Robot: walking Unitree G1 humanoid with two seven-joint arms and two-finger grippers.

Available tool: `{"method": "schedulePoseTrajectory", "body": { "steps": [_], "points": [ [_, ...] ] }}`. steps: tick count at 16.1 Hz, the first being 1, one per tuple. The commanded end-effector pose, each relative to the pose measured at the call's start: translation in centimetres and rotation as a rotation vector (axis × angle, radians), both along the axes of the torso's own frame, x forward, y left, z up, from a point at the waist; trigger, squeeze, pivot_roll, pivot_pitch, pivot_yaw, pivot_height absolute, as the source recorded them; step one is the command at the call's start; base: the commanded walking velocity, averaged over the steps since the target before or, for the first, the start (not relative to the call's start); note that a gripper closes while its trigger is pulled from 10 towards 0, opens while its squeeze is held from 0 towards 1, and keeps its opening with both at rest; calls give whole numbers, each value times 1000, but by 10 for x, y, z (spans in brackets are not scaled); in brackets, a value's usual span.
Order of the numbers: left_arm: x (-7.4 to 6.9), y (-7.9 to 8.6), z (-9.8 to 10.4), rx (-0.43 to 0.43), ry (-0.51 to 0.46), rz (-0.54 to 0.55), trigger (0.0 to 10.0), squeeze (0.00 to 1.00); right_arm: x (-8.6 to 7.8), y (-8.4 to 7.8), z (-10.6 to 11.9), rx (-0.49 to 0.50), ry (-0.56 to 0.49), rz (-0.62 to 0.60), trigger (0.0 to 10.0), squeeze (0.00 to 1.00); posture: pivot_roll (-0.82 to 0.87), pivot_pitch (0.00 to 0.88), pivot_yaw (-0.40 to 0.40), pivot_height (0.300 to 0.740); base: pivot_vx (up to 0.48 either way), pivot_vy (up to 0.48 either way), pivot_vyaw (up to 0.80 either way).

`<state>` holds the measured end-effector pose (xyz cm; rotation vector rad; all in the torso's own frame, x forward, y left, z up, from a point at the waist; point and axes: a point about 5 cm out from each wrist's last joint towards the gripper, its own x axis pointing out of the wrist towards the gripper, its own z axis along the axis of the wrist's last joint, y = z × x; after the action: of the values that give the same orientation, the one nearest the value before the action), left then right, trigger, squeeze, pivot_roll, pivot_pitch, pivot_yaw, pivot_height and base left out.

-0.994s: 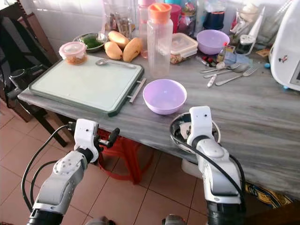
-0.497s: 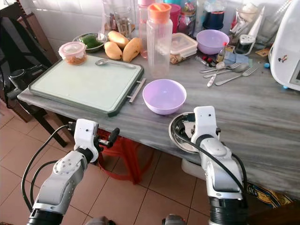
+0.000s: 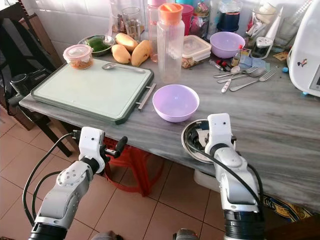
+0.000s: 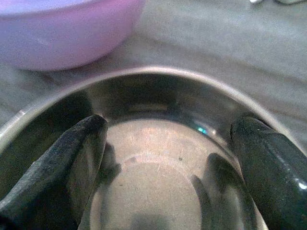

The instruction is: Setting the table

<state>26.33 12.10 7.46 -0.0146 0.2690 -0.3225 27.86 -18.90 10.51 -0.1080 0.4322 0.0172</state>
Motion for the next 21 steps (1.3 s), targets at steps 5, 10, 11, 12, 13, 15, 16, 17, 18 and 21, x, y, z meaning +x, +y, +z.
{"method": "schedulePoseTrajectory", "body": {
  "steps": [5, 10, 11, 12, 13, 15, 16, 17, 18, 21],
  "points": [
    [0, 1, 4, 12, -16, -10, 10000, 0, 14, 1, 3, 53, -68, 3, 10000, 0, -34, 29, 64, 740, 0, 0, 0],
    [0, 2, 4, 13, -16, -12, 10000, 0, 16, 13, 5, 103, -94, 47, 10000, 0, -36, 25, 65, 740, 0, 0, 0],
    [1, 2, 4, 13, -16, -13, 10000, 0, 16, 15, 4, 109, -92, 54, 10000, 0, -36, 25, 65, 740, 0, 0, 0],
    [1, 1, 4, 12, -16, -14, 10000, 0, 16, 17, 3, 113, -90, 61, 10000, 0, -36, 24, 65, 740, 0, 0, 0],
    [1, 1, 4, 12, -16, -15, 10000, 0, 15, 18, 3, 116, -91, 66, 10000, 0, -36, 22, 65, 740, 0, 0, 0],
    [2, 0, 4, 10, -17, -14, 10000, 0, 15, 20, 3, 127, -93, 79, 10000, 0, -38, 20, 64, 740, 0, 0, 0],
    [2, 0, 4, 10, -17, -14, 10000, 0, 15, 19, 3, 127, -92, 79, 10000, 0, -38, 21, 63, 740, 0, 0, 0],
    [2, 0, 4, 9, -18, -14, 10000, 0, 15, 19, 3, 125, -94, 81, 10000, 0, -38, 19, 62, 740, 0, 0, 0],
    [2, 0, 4, 8, -19, -11, 10000, 0, 15, 18, 5, 126, -97, 82, 10000, 0, -38, 19, 60, 740, 0, 0, 0],
    [2, 1, 5, 6, -22, -7, 10000, 0, 7, 17, 12, 118, -118, 89, 10000, 0, -42, 15, 59, 740, 0, 0, 0]
  ]
}}
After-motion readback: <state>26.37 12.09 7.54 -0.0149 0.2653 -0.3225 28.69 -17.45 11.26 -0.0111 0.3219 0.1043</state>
